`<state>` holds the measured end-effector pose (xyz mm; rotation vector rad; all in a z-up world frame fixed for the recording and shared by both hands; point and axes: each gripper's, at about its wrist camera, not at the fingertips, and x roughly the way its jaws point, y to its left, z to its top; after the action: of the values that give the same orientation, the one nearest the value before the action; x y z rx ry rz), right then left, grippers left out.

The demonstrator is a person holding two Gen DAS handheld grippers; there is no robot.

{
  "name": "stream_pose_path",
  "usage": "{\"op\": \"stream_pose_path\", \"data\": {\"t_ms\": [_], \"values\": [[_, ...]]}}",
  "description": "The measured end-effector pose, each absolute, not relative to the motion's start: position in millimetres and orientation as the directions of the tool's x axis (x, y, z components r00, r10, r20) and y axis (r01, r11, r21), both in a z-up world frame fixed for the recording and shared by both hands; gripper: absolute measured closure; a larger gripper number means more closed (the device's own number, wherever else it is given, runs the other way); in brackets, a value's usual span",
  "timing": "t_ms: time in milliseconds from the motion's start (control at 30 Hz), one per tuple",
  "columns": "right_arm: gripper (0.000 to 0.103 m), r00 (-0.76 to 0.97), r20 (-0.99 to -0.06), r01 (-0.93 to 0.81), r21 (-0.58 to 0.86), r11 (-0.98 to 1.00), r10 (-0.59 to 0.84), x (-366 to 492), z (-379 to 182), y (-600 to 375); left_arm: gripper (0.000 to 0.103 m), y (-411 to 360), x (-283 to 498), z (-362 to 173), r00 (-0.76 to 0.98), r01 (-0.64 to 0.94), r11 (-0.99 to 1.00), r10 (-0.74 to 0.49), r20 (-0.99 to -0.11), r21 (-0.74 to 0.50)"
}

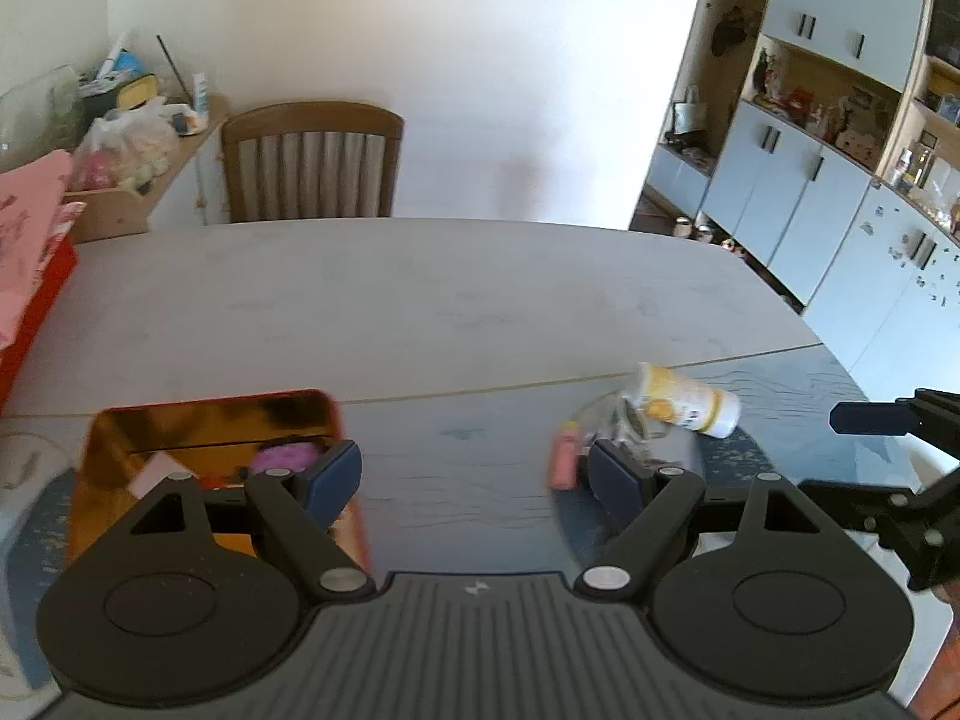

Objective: Organize rigid objects
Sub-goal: 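Move the left gripper to the white sunglasses while the right gripper approaches the yellow bottle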

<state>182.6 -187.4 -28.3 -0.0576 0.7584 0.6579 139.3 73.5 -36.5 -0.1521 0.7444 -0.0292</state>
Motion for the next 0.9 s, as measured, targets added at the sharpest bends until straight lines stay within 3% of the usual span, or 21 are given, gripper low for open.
{"op": "stream_pose_path", "data": {"t_ms": [367,900], "values": [[0.0,0.549,-0.681,-0.535,0.159,0.83,0.485,225.2,-49.1,-243.4,0.02,13.6,169.2,-60.6,0.699,-0.006,0.989,-0.1,-0.708,-0.146],[0.003,0.47,-0.738,-0.653,0.078,0.753,0.485,274.8,-83.9,-261.1,0.02,-38.5,215.9,-105.1,0.623,-0.006,0.997,-0.057,-0.78,-0.078]]}}
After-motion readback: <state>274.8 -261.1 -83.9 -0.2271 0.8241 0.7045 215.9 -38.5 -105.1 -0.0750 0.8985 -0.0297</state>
